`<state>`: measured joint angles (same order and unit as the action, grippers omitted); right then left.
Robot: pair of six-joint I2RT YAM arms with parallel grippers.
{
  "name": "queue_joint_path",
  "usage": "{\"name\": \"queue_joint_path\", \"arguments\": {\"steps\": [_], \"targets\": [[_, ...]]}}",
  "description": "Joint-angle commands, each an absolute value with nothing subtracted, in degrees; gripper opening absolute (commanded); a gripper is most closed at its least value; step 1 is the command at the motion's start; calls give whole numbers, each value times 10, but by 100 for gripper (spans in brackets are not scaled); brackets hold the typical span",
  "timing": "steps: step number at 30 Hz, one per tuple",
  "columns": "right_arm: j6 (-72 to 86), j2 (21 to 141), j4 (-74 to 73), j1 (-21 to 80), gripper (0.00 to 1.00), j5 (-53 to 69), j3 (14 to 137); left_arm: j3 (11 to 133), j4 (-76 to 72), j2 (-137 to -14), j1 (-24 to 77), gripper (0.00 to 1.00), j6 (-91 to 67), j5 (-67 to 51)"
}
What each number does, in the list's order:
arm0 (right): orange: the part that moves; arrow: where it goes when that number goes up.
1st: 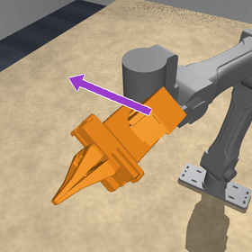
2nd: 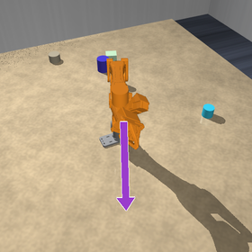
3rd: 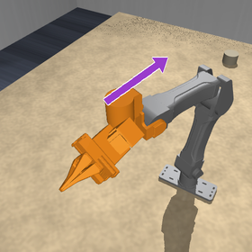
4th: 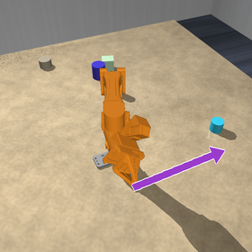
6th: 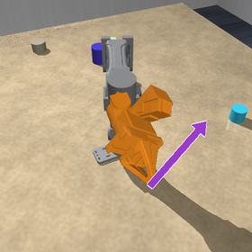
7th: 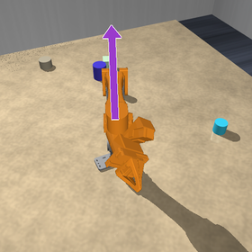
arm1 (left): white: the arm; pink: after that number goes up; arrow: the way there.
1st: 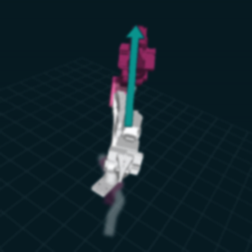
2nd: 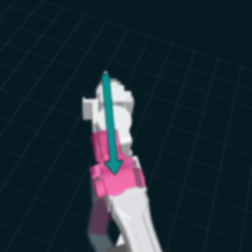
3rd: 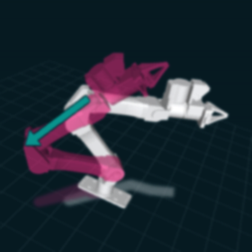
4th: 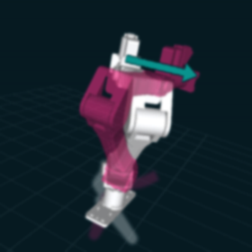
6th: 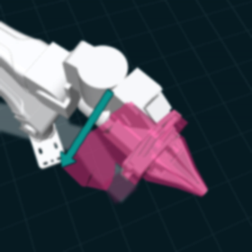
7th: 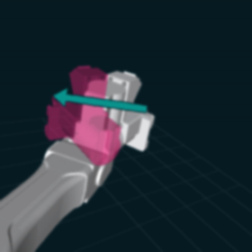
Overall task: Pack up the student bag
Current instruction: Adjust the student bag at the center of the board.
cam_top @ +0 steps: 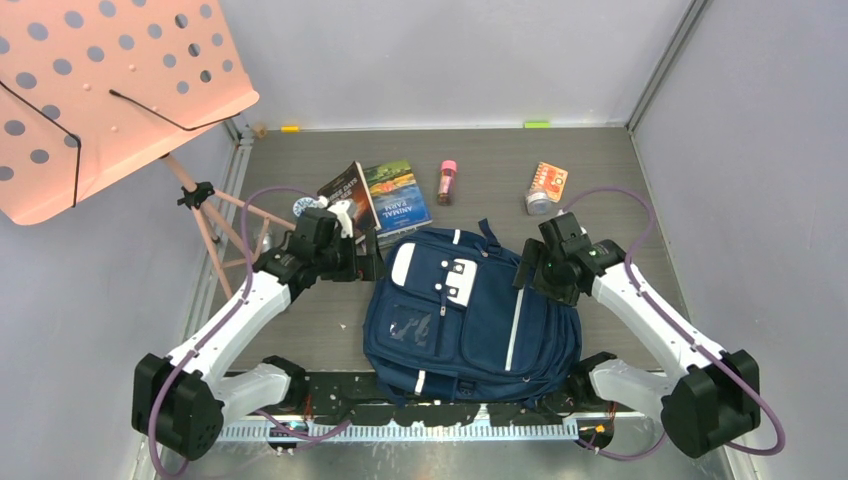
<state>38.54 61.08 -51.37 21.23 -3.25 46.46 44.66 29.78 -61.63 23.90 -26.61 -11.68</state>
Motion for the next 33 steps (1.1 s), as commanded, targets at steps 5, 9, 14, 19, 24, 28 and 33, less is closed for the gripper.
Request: {"name": "queue_joint_path", "arguments": {"steps": [5, 9, 14, 19, 24, 28, 33], "targets": [[390, 659, -406, 210, 68, 40, 449, 461, 277, -626, 241, 99, -278, -114], [382, 661, -379, 210, 53, 50, 459, 436, 249, -647, 241, 99, -299, -148], [363, 694, -331, 210, 12, 67, 484, 425, 233, -657, 241, 99, -306, -149], [335, 752, -316, 210, 1, 82, 538, 389, 201, -650, 244, 92, -340, -162], [331, 775, -296, 210, 1, 114, 555, 352, 202, -636, 254, 69, -365, -158], [336, 788, -279, 211, 1, 137, 539, 329, 220, -596, 256, 52, -391, -144], [342, 783, -250, 220, 1, 152, 516, 321, 274, -534, 257, 27, -420, -124]]}}
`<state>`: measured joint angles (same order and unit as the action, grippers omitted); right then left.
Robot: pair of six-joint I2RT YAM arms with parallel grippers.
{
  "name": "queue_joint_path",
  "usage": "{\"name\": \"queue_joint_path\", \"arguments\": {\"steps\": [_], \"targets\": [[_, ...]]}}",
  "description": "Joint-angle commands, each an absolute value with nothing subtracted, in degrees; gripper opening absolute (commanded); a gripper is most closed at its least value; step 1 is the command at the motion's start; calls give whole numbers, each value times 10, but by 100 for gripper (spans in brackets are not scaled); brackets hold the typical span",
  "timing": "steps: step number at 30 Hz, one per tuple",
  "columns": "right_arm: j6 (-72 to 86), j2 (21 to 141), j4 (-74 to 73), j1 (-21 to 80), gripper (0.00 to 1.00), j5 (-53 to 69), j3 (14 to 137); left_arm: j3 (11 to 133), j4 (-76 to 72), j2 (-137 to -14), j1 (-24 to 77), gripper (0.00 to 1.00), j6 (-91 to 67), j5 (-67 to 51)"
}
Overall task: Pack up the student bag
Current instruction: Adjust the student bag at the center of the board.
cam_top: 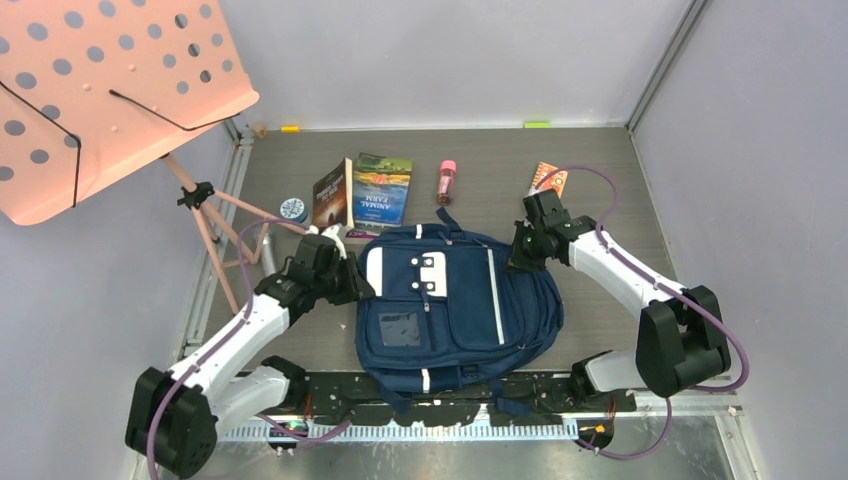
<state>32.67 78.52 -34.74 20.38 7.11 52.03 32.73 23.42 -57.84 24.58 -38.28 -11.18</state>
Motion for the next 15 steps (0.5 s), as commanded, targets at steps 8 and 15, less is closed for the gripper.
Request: {"name": "queue_joint_path", "arguments": {"steps": [8, 15], "targets": [[332, 797, -223, 261, 1, 112, 538, 312, 332, -461, 258, 9, -465, -156], [297, 855, -204, 262, 1, 104, 603, 314, 351, -447, 266, 0, -449, -218]]}}
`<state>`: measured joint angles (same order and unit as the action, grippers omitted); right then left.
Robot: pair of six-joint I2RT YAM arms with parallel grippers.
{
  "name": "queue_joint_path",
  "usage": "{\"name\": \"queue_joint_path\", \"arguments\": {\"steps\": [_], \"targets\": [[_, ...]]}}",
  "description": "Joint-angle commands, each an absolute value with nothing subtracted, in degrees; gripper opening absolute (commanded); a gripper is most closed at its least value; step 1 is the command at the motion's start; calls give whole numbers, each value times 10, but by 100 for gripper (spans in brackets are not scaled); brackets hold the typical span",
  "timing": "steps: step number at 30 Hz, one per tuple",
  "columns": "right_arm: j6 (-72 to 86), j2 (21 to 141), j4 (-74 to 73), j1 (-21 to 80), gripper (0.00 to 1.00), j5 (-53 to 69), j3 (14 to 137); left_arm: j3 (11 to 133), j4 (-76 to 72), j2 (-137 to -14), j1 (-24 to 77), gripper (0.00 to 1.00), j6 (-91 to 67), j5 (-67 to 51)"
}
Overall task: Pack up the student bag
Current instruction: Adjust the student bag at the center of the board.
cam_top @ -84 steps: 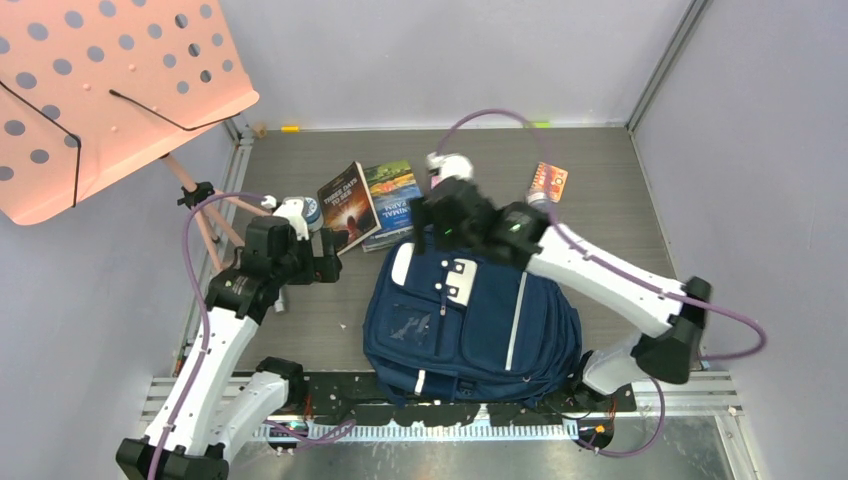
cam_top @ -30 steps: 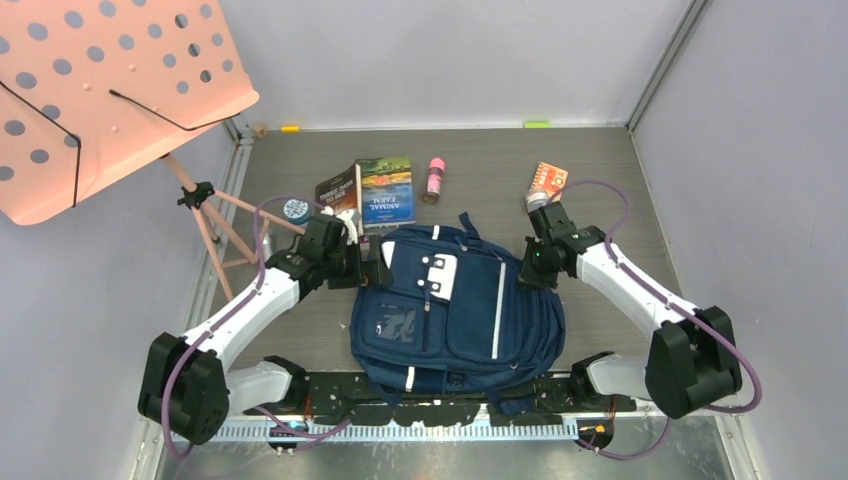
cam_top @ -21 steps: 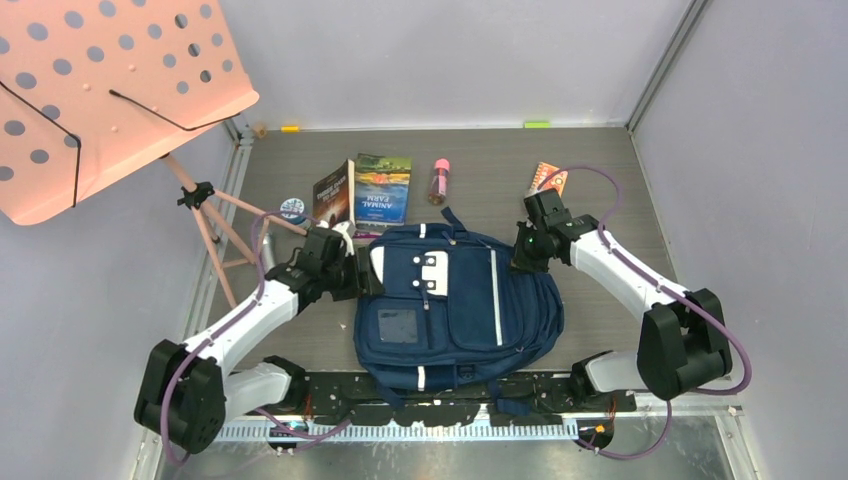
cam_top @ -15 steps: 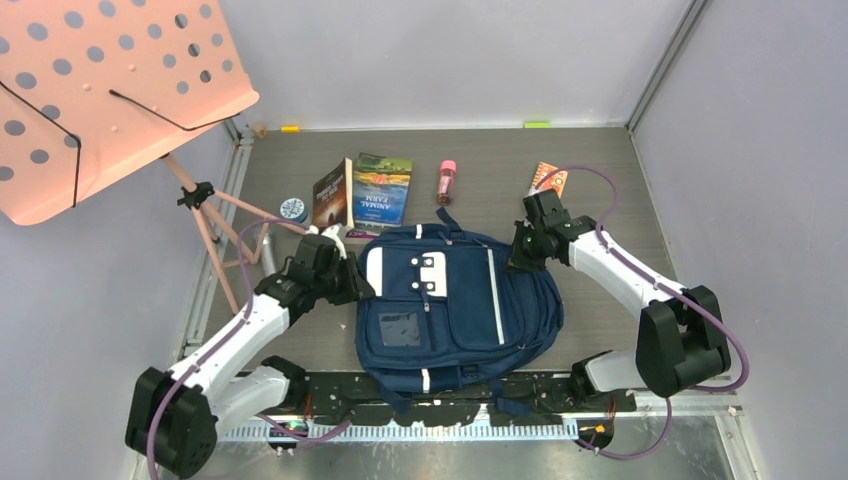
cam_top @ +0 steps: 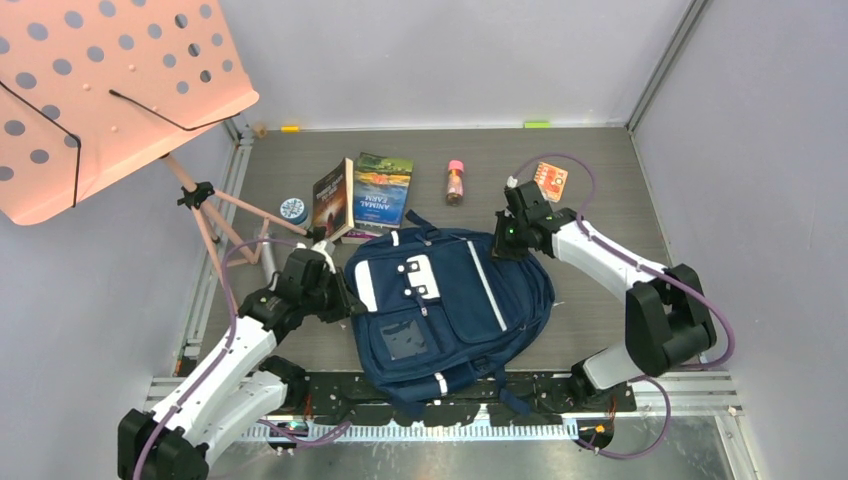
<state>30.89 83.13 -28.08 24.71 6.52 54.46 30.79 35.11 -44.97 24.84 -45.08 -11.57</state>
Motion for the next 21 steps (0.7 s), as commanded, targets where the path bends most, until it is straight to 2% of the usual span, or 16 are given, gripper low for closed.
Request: {"name": "queue_joint_path", "arguments": {"steps": [1, 9, 10, 11, 12, 13, 14, 15, 16, 18, 21], "targets": [[289, 870, -203, 262, 1, 106, 619, 318, 357, -450, 269, 0, -445, -227], [281, 922, -190, 267, 1, 118, 669, 338, 372, -460, 305, 0, -425, -270], [282, 920, -197, 267, 5, 116, 669, 346, 383, -460, 305, 3, -420, -265], [284, 911, -202, 267, 9, 112, 670, 358, 397, -460, 305, 10, -414, -255], [286, 905, -218, 267, 23, 101, 670, 372, 415, -461, 305, 23, -407, -240], [287, 889, -229, 267, 31, 94, 671, 389, 436, -462, 305, 37, -397, -221], [287, 878, -253, 267, 45, 77, 671, 410, 457, -465, 305, 50, -387, -200], [286, 856, -267, 267, 51, 67, 671, 438, 476, -471, 305, 59, -377, -181], [286, 834, -296, 267, 62, 42, 670, 459, 493, -478, 305, 66, -366, -163], [288, 801, -342, 263, 72, -5, 666, 498, 518, -500, 304, 80, -344, -130], [301, 758, -406, 247, 80, -45, 648, 541, 530, -548, 304, 94, -309, -79]]}}
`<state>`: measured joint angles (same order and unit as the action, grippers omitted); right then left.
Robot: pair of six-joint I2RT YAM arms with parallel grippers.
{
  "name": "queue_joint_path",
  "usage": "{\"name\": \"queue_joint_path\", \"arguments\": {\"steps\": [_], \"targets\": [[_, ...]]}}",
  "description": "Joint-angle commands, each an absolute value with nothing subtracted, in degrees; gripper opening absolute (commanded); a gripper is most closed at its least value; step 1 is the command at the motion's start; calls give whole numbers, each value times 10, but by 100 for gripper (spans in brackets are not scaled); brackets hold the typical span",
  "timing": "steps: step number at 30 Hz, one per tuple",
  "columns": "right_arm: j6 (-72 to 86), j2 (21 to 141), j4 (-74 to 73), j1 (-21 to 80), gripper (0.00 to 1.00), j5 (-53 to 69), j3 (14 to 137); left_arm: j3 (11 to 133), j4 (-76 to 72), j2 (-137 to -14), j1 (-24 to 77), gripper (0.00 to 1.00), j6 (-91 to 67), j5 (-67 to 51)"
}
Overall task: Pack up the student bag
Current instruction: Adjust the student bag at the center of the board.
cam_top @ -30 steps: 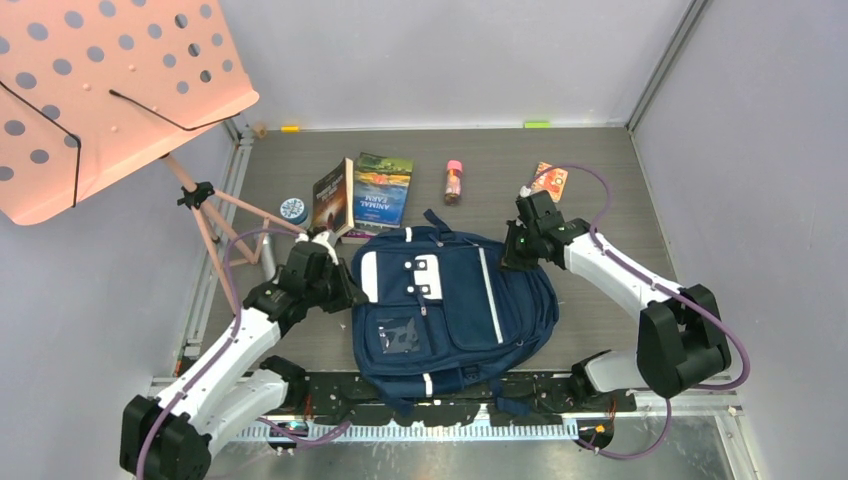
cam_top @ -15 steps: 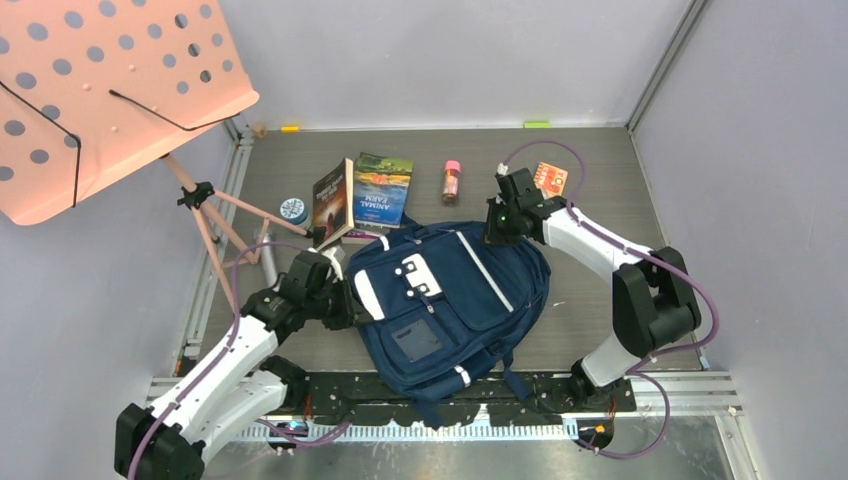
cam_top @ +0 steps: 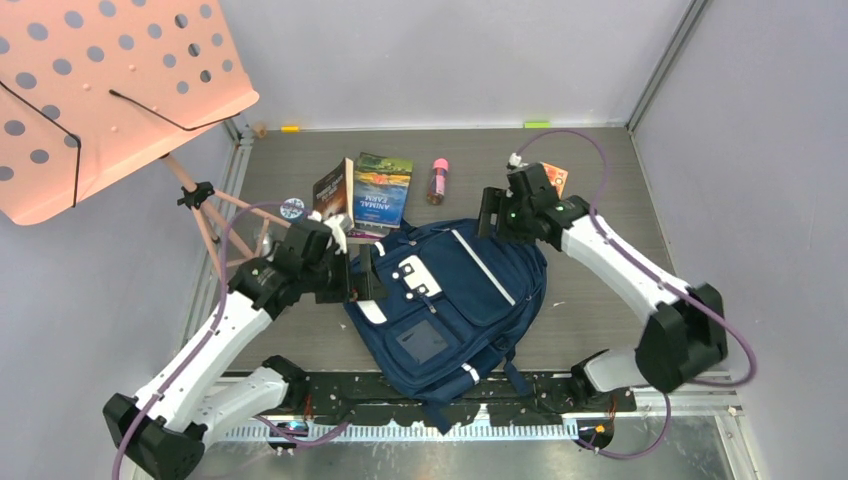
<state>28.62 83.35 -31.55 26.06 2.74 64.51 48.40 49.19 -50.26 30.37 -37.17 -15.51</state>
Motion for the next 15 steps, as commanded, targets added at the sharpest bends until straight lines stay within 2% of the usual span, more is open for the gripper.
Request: {"name": "queue_joint_path", "arguments": {"steps": [1, 6, 15], "targets": [[308, 737, -416, 238, 83, -56, 633, 553, 526, -565, 304, 96, -298, -63], [330, 663, -437, 197, 93, -60, 558, 574, 417, -646, 303, 100, -266, -18], [350, 627, -382, 131, 94, 28, 463, 572, 288, -774, 303, 100, -226, 11]]}}
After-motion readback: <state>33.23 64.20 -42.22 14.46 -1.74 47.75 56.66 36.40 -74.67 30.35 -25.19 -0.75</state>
